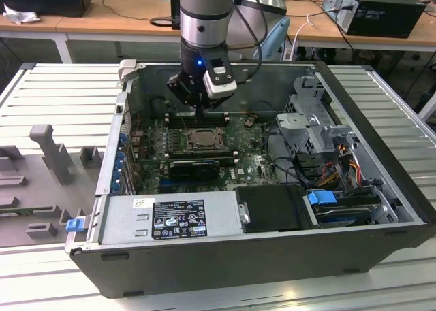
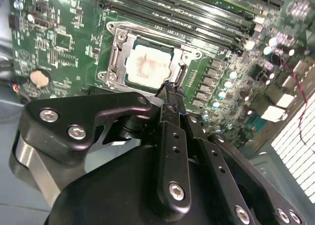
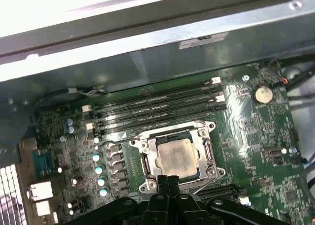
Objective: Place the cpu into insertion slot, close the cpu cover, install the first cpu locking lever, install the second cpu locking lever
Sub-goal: 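Install the first cpu locking lever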
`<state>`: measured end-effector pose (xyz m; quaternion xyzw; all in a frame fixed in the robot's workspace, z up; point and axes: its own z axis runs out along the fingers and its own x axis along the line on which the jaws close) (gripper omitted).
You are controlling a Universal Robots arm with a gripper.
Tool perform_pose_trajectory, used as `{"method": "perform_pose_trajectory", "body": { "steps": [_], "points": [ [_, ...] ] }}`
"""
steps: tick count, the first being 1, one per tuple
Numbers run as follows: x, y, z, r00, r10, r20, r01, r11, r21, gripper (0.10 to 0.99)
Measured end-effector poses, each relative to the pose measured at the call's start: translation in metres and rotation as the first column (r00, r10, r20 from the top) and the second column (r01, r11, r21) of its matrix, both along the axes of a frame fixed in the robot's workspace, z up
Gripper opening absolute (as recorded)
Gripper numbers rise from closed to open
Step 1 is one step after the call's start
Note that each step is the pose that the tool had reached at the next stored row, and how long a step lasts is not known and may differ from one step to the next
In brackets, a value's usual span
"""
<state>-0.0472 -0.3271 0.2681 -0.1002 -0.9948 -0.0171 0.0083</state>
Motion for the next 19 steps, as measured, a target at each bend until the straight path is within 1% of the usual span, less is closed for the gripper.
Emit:
{"method": "perform_pose_trajectory", "body": {
  "steps": [2,4,7,9,11,12,13,14,15,16,18,19],
  "points": [
    [0.0000,0.0000,-0.0002,0.9994,0.035,0.0000,-0.035,0.9994,0.000,0.106],
    [0.0000,0.0000,-0.0004,0.9972,0.074,0.0000,-0.074,0.9972,0.000,0.106],
    [0.0000,0.0000,-0.0005,0.9910,0.134,0.0000,-0.134,0.9910,0.000,0.106],
    [0.0000,0.0000,-0.0006,0.9858,0.168,0.0000,-0.168,0.9858,0.000,0.106],
    [0.0000,0.0000,-0.0007,0.9790,0.204,0.0000,-0.204,0.9790,0.000,0.106],
    [0.0000,0.0000,-0.0007,0.9749,0.223,0.0000,-0.223,0.9749,0.000,0.106],
    [0.0000,0.0000,-0.0008,0.9672,0.254,0.0000,-0.254,0.9672,0.000,0.106],
    [0.0000,0.0000,-0.0008,0.9635,0.268,0.0000,-0.268,0.9635,0.000,0.106],
    [-0.0003,0.0000,-0.0009,0.9612,0.276,0.0001,-0.276,0.9612,0.000,0.106],
    [-0.0029,-0.0001,-0.0011,0.9606,0.278,0.0017,-0.278,0.9606,0.001,0.106],
    [-0.0115,0.0000,-0.0015,0.9607,0.278,0.0062,-0.278,0.9607,0.001,0.106],
    [-0.0249,0.0000,-0.0021,0.9606,0.278,0.0131,-0.278,0.9607,0.001,0.106]
  ]
}}
